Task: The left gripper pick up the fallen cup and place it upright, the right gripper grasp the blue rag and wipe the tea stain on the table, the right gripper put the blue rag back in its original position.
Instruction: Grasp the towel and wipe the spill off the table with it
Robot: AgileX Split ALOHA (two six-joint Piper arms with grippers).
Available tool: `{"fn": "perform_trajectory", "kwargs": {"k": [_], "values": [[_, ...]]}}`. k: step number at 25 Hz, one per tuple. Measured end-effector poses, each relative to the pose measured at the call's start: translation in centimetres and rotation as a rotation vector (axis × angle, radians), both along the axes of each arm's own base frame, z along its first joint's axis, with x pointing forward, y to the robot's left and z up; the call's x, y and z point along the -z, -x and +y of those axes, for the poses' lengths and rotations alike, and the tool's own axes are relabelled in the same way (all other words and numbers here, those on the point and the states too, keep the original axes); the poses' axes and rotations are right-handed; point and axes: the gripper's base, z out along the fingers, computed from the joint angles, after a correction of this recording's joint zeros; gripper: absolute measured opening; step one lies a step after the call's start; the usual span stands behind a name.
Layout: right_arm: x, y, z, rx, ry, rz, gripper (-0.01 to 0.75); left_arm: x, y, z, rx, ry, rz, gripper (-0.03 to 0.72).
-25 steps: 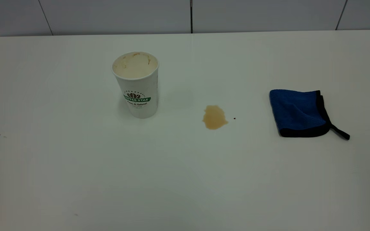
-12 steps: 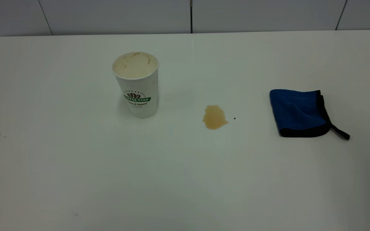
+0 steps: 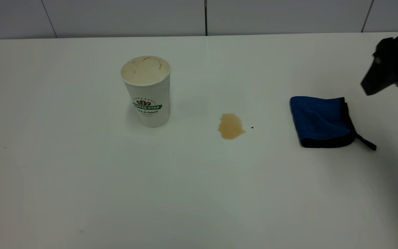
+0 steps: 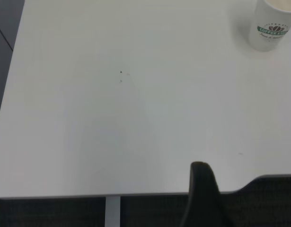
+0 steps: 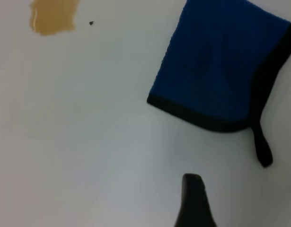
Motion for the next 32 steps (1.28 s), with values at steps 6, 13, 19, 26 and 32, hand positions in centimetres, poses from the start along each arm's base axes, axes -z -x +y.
{"fn": "perform_trajectory", "kwargs": {"k": [6, 13, 19, 26, 32], "values": [[6.0, -6.7, 0.0, -0.037, 0.021, 0.035, 0.580, 0.0, 0.0, 0.0, 0.000, 0.000, 0.000, 0.512], [10.6, -10.0, 0.1, -0.042, 0.035, 0.044, 0.580, 0.0, 0.0, 0.0, 0.000, 0.000, 0.000, 0.512], [12.6, -10.1, 0.6, -0.047, 0.052, 0.050, 0.580, 0.0, 0.0, 0.0, 0.000, 0.000, 0.000, 0.512], [14.0, -10.1, 1.9, -0.099, 0.092, 0.023, 0.528, 0.0, 0.0, 0.0, -0.001, 0.001, 0.000, 0.512], [14.1, -10.2, 4.9, -0.165, 0.118, -0.029, 0.101, 0.0, 0.0, 0.0, -0.001, 0.001, 0.000, 0.512]]}}
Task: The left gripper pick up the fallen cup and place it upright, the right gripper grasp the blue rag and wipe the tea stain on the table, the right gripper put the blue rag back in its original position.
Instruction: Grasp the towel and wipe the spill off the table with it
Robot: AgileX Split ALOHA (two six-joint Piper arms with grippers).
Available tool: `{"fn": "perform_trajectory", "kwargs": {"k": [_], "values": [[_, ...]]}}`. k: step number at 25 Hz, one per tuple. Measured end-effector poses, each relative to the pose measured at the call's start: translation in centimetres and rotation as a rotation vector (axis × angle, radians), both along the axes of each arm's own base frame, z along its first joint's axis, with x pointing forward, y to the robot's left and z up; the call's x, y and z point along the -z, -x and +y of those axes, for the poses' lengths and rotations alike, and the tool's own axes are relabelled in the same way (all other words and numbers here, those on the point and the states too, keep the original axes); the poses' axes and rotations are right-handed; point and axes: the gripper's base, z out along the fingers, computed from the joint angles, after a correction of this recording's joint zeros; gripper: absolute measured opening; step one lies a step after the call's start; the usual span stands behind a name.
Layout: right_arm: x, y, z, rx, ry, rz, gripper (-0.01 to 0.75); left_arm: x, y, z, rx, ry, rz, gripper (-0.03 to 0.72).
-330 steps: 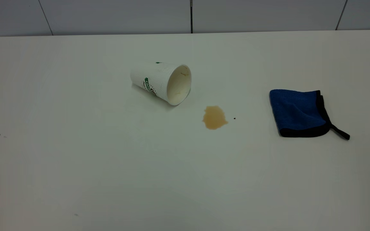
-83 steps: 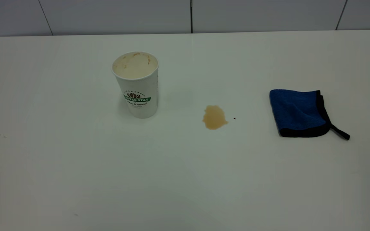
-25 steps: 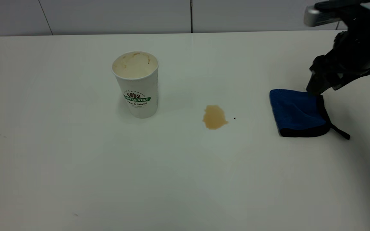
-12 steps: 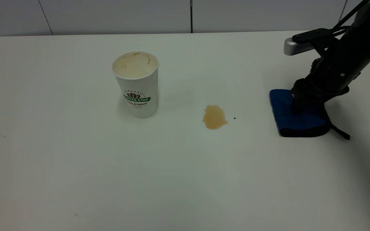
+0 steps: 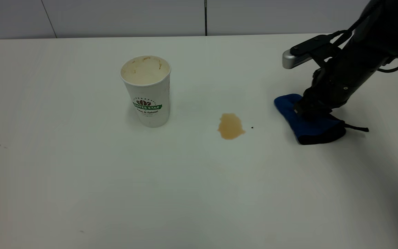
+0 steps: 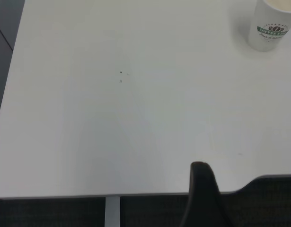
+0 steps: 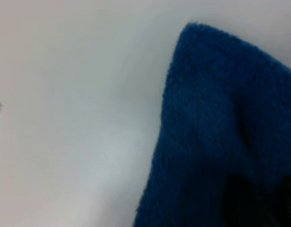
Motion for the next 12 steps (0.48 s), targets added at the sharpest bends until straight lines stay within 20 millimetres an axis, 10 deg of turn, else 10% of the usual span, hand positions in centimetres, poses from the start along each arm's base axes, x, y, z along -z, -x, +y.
{"fn": "perform_trajectory", "kwargs": {"k": [12], "values": [[-0.4, 0.0, 11.3, -0.233, -0.006, -0.134, 0.078, 0.0, 0.0, 0.0, 0.000, 0.000, 0.000, 0.512]]}}
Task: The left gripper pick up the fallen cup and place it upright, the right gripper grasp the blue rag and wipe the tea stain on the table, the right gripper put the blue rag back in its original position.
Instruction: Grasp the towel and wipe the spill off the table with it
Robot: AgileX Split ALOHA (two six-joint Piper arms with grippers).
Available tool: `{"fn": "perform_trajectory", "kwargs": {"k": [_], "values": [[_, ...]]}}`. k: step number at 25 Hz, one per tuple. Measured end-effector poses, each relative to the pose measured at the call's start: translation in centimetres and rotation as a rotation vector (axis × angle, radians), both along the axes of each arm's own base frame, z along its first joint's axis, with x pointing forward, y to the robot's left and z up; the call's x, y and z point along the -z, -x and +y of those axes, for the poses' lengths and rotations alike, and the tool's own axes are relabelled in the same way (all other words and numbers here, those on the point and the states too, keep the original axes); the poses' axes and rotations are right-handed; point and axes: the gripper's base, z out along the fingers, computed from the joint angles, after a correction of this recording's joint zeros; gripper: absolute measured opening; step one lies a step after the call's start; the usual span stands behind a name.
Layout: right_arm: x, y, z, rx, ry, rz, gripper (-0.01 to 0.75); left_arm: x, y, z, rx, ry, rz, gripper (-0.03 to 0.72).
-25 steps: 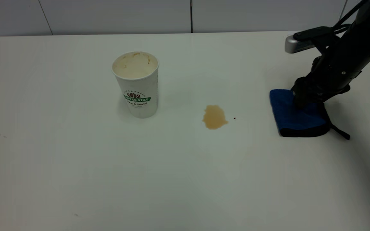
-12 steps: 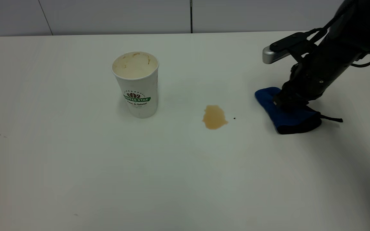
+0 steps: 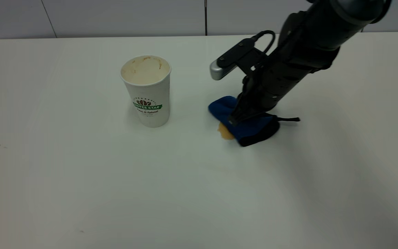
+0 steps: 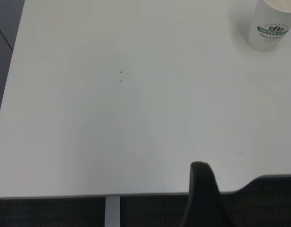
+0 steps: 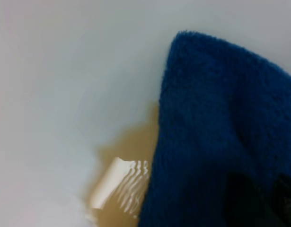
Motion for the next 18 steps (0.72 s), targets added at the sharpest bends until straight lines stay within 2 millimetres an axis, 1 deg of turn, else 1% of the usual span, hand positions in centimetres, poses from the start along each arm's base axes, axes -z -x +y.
{"fn": "perform_trajectory", "kwargs": {"k": [3, 5, 7, 10, 12, 14, 16, 18], "values": [[-0.1, 0.3, 2.5, -0.063, -0.013, 0.025, 0.078, 0.0, 0.0, 0.0, 0.000, 0.000, 0.000, 0.512], [0.0, 1.0, 3.5, -0.100, -0.014, 0.076, 0.078, 0.0, 0.0, 0.0, 0.000, 0.000, 0.000, 0.512], [0.2, 1.8, 4.0, -0.137, -0.010, 0.152, 0.078, 0.0, 0.0, 0.0, 0.000, 0.000, 0.000, 0.512], [0.2, 2.8, 3.9, -0.213, 0.024, 0.269, 0.078, 0.0, 0.0, 0.0, 0.001, -0.001, 0.000, 0.512], [0.1, 3.2, 3.4, -0.253, 0.068, 0.329, 0.078, 0.0, 0.0, 0.0, 0.001, -0.001, 0.000, 0.512], [0.1, 3.1, 2.4, -0.244, 0.111, 0.359, 0.078, 0.0, 0.0, 0.0, 0.001, -0.001, 0.000, 0.512], [0.0, 2.4, 0.7, -0.186, 0.152, 0.353, 0.078, 0.0, 0.0, 0.0, 0.001, -0.001, 0.000, 0.512], [-0.1, 1.2, -1.2, -0.112, 0.195, 0.306, 0.078, 0.0, 0.0, 0.0, 0.001, -0.001, 0.000, 0.512]]}}
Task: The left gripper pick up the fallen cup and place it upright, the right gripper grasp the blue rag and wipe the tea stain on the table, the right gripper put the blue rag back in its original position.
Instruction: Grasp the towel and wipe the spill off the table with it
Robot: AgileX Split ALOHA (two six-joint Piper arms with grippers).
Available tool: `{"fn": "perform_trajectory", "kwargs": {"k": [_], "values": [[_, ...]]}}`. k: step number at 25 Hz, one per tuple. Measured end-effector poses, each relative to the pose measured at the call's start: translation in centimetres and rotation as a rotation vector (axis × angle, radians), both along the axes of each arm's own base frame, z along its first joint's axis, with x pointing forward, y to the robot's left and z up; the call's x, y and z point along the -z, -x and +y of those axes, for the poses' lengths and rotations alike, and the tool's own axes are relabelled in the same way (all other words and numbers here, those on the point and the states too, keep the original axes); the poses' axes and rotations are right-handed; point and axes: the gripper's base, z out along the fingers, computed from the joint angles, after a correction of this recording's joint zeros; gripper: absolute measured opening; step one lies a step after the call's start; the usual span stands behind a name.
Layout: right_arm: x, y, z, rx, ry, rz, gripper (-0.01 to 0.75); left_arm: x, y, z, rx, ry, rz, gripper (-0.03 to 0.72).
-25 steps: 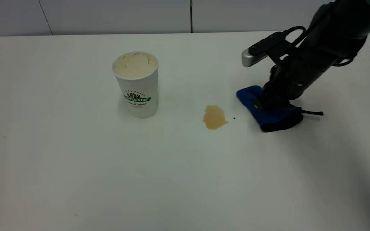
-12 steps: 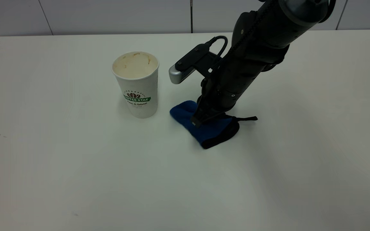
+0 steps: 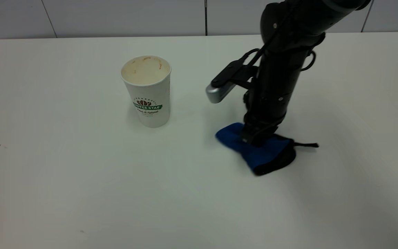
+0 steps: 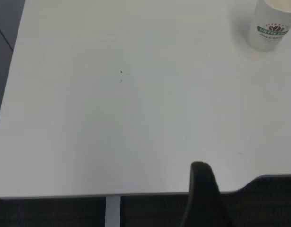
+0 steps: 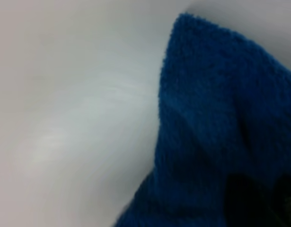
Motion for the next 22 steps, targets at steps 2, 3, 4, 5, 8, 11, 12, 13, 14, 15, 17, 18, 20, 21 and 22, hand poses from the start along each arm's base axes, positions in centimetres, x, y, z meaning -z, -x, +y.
{"fn": "perform_trajectory", "kwargs": {"k": [2, 3, 4, 5, 8, 11, 12, 13, 14, 15, 17, 18, 20, 21, 22], "values": [[-0.2, -1.2, -1.5, 0.093, 0.010, -0.082, 0.078, 0.0, 0.0, 0.0, 0.000, 0.000, 0.000, 0.512], [-0.3, -1.8, -1.9, 0.117, 0.008, -0.129, 0.078, 0.0, 0.0, 0.0, 0.000, 0.000, 0.000, 0.512], [-0.3, -2.1, -2.2, 0.162, -0.008, -0.162, 0.078, 0.0, 0.0, 0.0, 0.000, 0.000, 0.000, 0.512], [-0.2, -2.4, -2.1, 0.194, -0.029, -0.195, 0.078, 0.0, 0.0, 0.0, 0.000, 0.000, 0.000, 0.512], [-0.1, -2.4, -0.6, 0.226, -0.097, -0.255, 0.078, 0.0, 0.0, 0.0, 0.000, 0.000, 0.000, 0.512], [-0.1, -1.4, 2.5, 0.181, -0.133, -0.264, 0.078, 0.0, 0.0, 0.0, 0.000, 0.000, 0.000, 0.512], [-0.1, -0.9, 3.5, 0.160, -0.131, -0.257, 0.078, 0.0, 0.0, 0.0, 0.000, 0.000, 0.000, 0.512], [0.0, -0.4, 4.1, 0.147, -0.122, -0.244, 0.077, 0.0, 0.0, 0.0, 0.000, 0.000, 0.000, 0.512], [0.1, 0.1, 4.7, 0.140, -0.108, -0.225, 0.077, 0.0, 0.0, 0.0, 0.000, 0.000, 0.000, 0.512], [0.1, 0.4, 4.9, 0.144, -0.093, -0.204, 0.077, 0.0, 0.0, 0.0, -0.001, 0.001, 0.000, 0.512], [0.0, 0.9, 4.4, 0.190, -0.053, -0.144, 0.077, 0.0, 0.0, 0.0, -0.001, 0.001, 0.000, 0.512], [0.1, 0.9, 3.8, 0.220, -0.031, -0.112, 0.076, 0.0, 0.0, 0.0, -0.001, 0.001, 0.000, 0.512], [-0.1, 0.6, 2.0, 0.289, 0.002, -0.060, 0.076, 0.0, 0.0, 0.0, -0.001, 0.001, 0.000, 0.512], [-0.2, 0.3, 0.7, 0.327, 0.019, -0.037, 0.076, 0.0, 0.0, 0.0, -0.001, 0.001, 0.000, 0.512], [-0.2, -0.2, -0.9, 0.367, 0.030, -0.023, 0.076, 0.0, 0.0, 0.0, -0.001, 0.001, 0.000, 0.512]]}}
